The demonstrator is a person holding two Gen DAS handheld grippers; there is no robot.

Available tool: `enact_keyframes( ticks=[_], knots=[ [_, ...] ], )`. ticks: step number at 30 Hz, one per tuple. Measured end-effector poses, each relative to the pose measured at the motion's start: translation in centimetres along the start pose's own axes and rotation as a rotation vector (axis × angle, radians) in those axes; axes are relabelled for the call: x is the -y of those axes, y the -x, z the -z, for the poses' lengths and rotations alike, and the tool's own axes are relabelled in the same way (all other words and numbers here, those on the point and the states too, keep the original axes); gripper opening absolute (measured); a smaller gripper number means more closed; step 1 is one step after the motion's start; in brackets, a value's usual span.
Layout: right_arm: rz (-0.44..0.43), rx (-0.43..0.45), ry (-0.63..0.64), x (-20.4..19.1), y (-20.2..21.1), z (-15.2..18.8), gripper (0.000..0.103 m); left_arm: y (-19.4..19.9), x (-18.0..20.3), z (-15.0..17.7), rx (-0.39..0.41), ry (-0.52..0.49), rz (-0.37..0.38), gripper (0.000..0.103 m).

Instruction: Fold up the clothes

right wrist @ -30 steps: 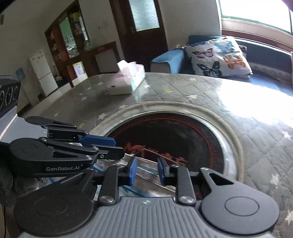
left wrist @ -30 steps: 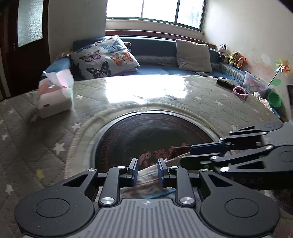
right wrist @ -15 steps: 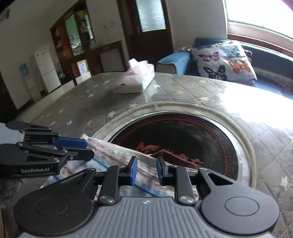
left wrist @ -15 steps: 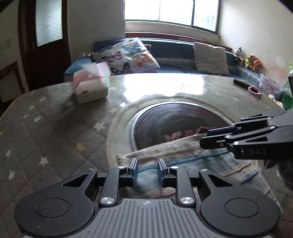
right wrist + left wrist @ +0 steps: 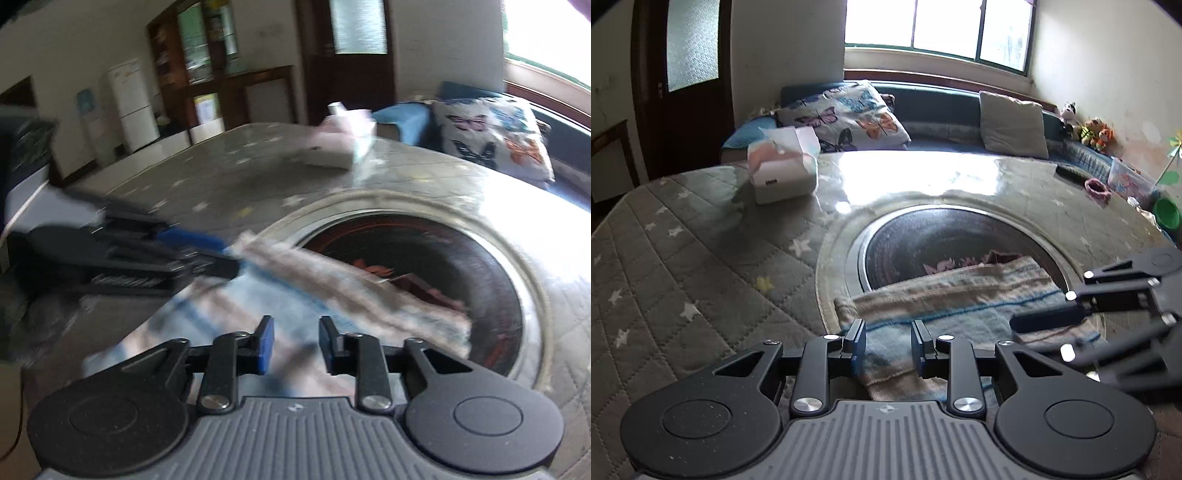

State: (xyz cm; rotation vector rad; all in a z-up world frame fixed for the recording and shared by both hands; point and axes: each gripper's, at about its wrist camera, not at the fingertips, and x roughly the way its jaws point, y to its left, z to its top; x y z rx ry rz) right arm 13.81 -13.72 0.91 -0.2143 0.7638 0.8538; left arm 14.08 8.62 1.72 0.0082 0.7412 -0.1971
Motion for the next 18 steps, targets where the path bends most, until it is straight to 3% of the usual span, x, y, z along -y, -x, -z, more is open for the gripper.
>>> enact_keyframes(
  ticks=[10, 18],
  knots=[
    [-0.110, 0.001, 0.183, -7.4, 1.4, 1.9, 0.033, -0.7, 0.0, 0.3, -0.017, -0.001, -0.013, 0.030],
    [-0.101, 0.023, 0.294, -10.7, 2.1, 3.5, 0.035, 0.9, 0.2, 0.6, 0.010, 0.028, -0.039, 0.032]
  ],
)
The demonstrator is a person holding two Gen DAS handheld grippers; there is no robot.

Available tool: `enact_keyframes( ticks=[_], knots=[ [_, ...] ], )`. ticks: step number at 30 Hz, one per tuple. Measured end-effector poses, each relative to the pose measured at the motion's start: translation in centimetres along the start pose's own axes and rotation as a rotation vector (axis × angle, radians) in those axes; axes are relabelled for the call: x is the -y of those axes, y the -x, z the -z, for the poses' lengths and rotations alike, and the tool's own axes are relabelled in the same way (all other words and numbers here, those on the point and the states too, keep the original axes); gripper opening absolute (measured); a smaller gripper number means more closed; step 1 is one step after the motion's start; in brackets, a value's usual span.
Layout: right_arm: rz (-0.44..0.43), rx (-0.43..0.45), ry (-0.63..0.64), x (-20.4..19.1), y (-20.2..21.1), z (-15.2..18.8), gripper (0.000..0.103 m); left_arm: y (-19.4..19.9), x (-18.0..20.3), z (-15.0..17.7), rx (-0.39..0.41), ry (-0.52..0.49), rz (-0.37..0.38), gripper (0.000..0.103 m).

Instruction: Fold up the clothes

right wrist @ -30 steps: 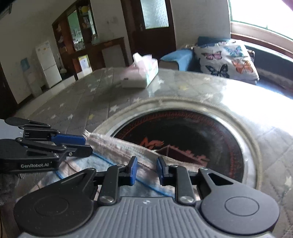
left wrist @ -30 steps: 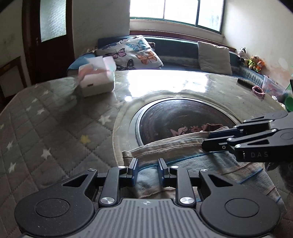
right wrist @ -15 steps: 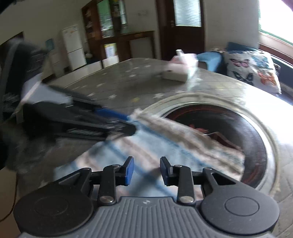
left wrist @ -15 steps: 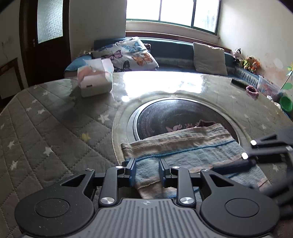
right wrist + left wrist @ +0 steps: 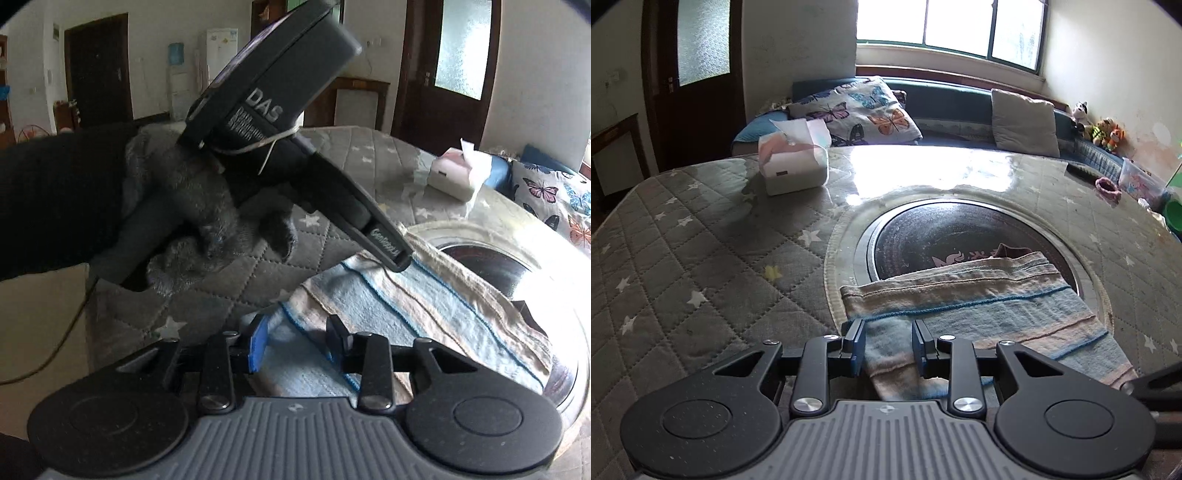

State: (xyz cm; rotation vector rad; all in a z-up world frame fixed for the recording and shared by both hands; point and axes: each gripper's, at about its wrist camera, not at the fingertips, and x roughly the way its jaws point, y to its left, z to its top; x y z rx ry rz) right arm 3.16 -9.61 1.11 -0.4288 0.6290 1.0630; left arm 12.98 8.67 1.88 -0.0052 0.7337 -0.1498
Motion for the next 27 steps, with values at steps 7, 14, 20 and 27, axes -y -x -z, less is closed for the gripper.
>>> enact_keyframes(
  ticks=[7, 14, 20, 27],
  knots=[
    [0.023, -0.008, -0.067, 0.9, 3.1, 1.3, 0.035, 3.3, 0.6, 2.1, 0.031, 0.021, 0.000, 0.036],
    [0.105, -0.047, -0.202, 3.4, 6.1, 4.4, 0.036, 5.0, 1.8, 4.5, 0.035, 0.022, -0.002, 0.037],
    [0.154, -0.067, -0.280, 5.1, 7.5, 6.8, 0.036, 4.9, 1.8, 5.7, 0.013, 0.048, -0.008, 0.037],
    [0.173, -0.065, -0.283, 5.4, 8.8, 6.9, 0.036, 5.1, 1.3, 6.2, 0.007, 0.063, -0.009, 0.037]
  ],
)
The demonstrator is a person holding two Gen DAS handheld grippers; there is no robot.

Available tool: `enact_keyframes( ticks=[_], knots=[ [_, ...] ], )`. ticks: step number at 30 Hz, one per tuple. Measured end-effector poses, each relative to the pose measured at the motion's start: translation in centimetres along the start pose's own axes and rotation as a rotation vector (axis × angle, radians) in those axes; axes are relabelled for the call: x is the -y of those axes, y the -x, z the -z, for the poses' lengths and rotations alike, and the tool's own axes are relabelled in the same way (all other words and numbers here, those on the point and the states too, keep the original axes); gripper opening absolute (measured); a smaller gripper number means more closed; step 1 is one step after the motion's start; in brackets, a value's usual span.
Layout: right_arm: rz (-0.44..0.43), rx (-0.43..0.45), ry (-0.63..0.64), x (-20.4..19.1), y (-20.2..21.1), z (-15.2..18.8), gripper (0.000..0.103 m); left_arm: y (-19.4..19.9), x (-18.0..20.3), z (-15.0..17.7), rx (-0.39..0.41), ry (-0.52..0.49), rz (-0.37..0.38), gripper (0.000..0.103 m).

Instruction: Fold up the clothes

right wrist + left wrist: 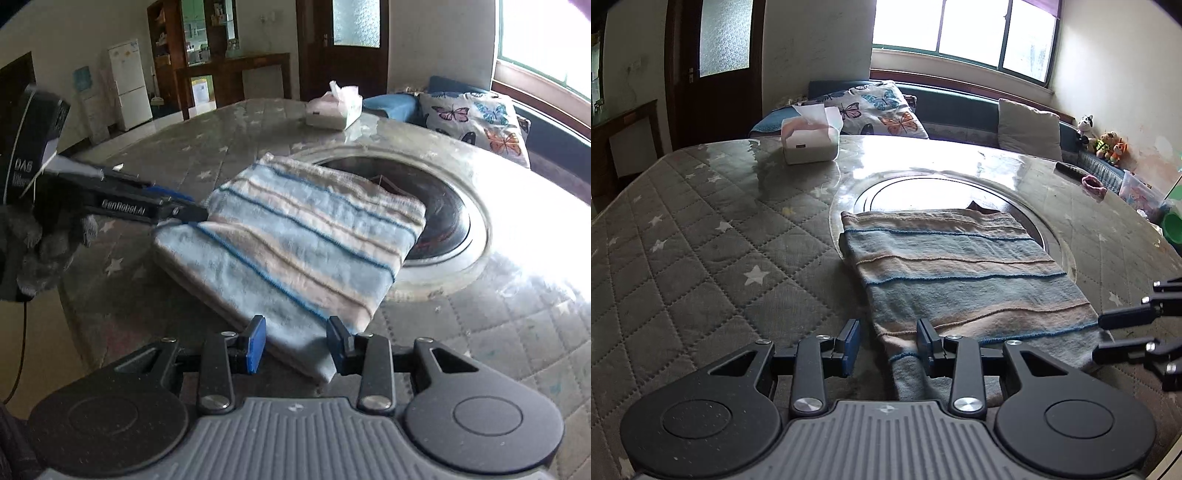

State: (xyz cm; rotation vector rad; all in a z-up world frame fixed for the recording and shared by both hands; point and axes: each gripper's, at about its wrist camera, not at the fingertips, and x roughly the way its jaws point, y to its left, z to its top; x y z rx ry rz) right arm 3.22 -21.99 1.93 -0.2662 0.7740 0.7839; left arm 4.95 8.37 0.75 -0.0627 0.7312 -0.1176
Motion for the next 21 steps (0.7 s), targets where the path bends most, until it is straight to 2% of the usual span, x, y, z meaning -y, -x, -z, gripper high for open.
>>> enact_keyframes(
  ticks=[7, 14, 17, 21],
  knots=[
    [-0.014, -0.023, -0.045, 1.0, -1.1, -0.3, 0.036, 0.0, -0.3, 0.0, -0.007, 0.012, 0.008, 0.039],
    [0.029, 0.034, -0.098, 2.7, -2.4, -2.2, 0.036, -0.1, -0.5, -0.3, -0.010, 0.038, 0.015, 0.039],
    [0.034, 0.017, -0.136, 3.9, -3.7, -2.5, 0.036, 0.1, -0.9, -0.5, -0.008, 0.050, 0.011, 0.039],
    [0.039, 0.017, -0.119, 3.6, -3.4, -2.8, 0.036, 0.0, -1.6, -0.8, -0.007, 0.070, -0.007, 0.046]
  ],
)
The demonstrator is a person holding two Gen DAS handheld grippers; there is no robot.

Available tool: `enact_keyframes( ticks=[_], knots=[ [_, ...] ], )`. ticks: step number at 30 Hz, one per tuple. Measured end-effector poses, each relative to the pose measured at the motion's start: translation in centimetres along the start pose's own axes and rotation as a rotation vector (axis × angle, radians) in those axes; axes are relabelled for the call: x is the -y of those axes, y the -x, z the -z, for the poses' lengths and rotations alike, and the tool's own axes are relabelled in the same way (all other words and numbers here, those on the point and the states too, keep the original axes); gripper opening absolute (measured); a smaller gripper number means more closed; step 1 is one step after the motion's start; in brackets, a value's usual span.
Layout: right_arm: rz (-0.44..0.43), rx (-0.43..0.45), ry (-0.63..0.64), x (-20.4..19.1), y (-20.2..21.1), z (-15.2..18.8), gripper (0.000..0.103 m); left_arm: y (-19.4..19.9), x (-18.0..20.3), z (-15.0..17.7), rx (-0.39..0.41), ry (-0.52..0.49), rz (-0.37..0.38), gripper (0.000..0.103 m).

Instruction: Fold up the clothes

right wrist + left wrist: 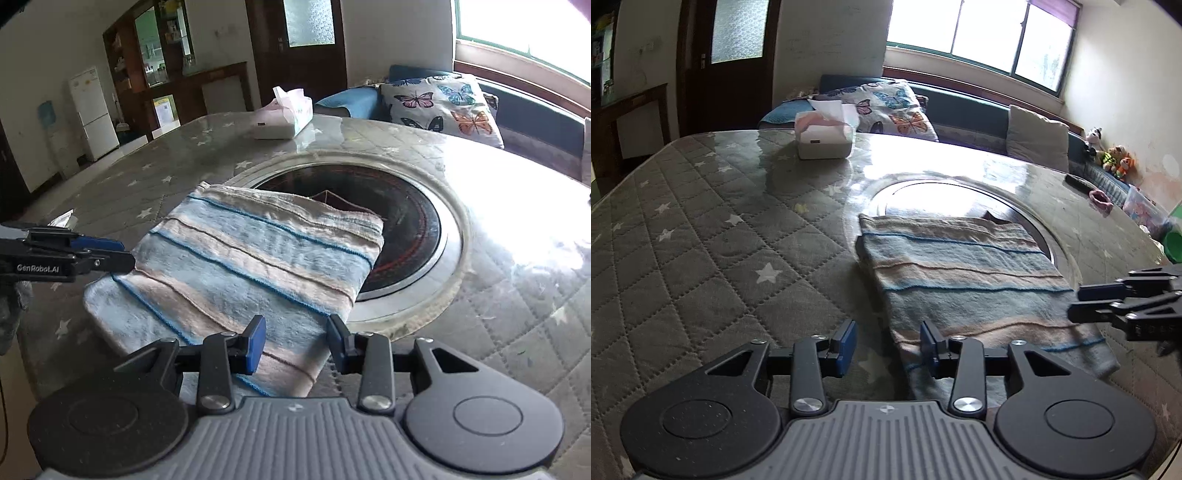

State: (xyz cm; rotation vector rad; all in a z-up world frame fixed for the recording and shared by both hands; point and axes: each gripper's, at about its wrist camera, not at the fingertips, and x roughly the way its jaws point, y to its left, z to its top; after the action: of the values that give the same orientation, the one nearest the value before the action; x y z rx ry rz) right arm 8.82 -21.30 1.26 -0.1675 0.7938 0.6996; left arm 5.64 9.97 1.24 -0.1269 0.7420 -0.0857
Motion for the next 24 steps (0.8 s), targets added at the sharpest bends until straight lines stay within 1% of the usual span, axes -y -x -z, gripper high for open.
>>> enact_keyframes(
  ticks=[2, 4, 7, 9, 11, 13, 17, 18, 24],
  knots=[
    [0.001, 0.002, 0.017, -0.4, 0.3, -0.2, 0.036, -0.2, -0.4, -0.2, -0.001, 0.016, -0.014, 0.052],
    [-0.016, 0.012, 0.066, -1.6, 0.5, -0.4, 0.036, -0.3, -0.8, -0.5, -0.003, 0.031, -0.028, 0.056],
    [-0.060, 0.021, 0.155, -4.1, 0.4, -0.7, 0.037, -0.5, -1.3, -0.8, -0.007, 0.054, -0.053, 0.068],
    [-0.089, 0.023, 0.205, -5.6, 0.3, -0.9, 0.038, -0.5, -1.7, -1.0, -0.007, 0.070, -0.067, 0.073],
    [-0.129, 0.018, 0.277, -7.7, 0.0, -0.9, 0.044, -0.4, -1.9, -1.2, -0.007, 0.089, -0.071, 0.087],
    [-0.157, 0.011, 0.343, -9.5, -0.2, -0.9, 0.044, -0.4, -2.2, -1.3, -0.005, 0.109, -0.072, 0.093],
    [-0.178, 0.001, 0.478, -12.8, -1.2, -0.4, 0.044, -0.4, -2.3, -1.5, -0.008, 0.137, -0.054, 0.101],
    [-0.176, -0.002, 0.504, -13.4, -1.5, -0.2, 0.044, -0.4, -2.4, -1.6, -0.010, 0.148, -0.046, 0.102],
    [-0.119, -0.004, 0.648, -16.5, -2.8, 0.9, 0.044, -0.7, -2.6, -1.6, -0.036, 0.205, -0.007, 0.103]
  ],
)
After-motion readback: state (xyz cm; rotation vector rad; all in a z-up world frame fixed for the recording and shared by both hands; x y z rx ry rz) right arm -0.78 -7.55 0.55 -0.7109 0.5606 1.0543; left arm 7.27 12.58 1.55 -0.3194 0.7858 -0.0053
